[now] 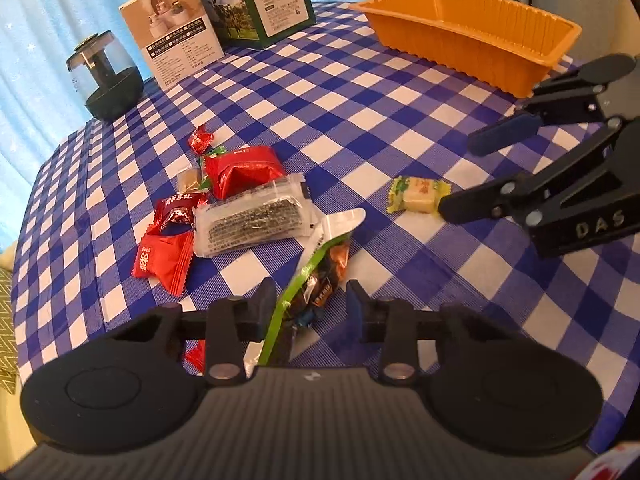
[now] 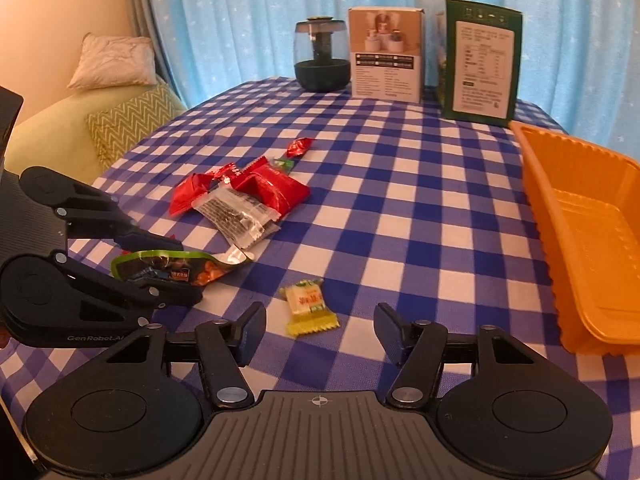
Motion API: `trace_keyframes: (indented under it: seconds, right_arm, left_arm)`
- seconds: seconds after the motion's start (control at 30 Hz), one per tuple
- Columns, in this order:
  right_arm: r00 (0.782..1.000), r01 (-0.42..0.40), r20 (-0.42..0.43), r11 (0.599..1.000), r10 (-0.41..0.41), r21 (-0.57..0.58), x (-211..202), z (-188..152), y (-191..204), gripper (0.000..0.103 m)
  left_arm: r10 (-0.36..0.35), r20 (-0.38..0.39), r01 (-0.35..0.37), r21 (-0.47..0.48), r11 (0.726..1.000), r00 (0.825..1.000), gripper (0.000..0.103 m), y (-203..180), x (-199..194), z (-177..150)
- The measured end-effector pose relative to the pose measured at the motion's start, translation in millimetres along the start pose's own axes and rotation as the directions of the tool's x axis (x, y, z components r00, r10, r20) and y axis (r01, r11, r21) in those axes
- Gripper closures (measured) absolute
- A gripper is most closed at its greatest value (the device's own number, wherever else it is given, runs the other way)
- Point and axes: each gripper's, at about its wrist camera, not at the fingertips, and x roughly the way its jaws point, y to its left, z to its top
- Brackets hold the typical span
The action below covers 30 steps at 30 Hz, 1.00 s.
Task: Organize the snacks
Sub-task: 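Grasp the white-and-green snack bag with the left tool while the right tool grasps the yellow candy, then carry the bag and the yellow candy with both tools over the orange tray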
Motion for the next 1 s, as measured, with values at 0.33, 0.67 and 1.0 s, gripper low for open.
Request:
trace_keyframes:
  seconds: [0.33, 0.67, 1.0]
  right_arm:
    - [1.000, 0.005, -0.017, 0.998, -0.006, -0.056, 23, 5, 13, 0.057]
    - [0.999, 0.031, -0.029, 0.996, -0.033, -0.083, 28, 3, 16, 0.074]
    - [0.999, 0.051, -0.003, 0.998, -0.051, -0.035, 9, 5, 11, 0.075]
  left_arm:
    - [-0.059, -0.004, 0.058, -0.111, 0.992, 0.998, 0.076, 14, -1, 3]
    - [-0.093, -0.003, 0.091, -0.157, 0.983, 0.996, 0.080, 12, -1, 4]
    - [-0.074, 0.009, 0.073, -0.310, 0.948, 0.997, 0.083, 14, -6, 1]
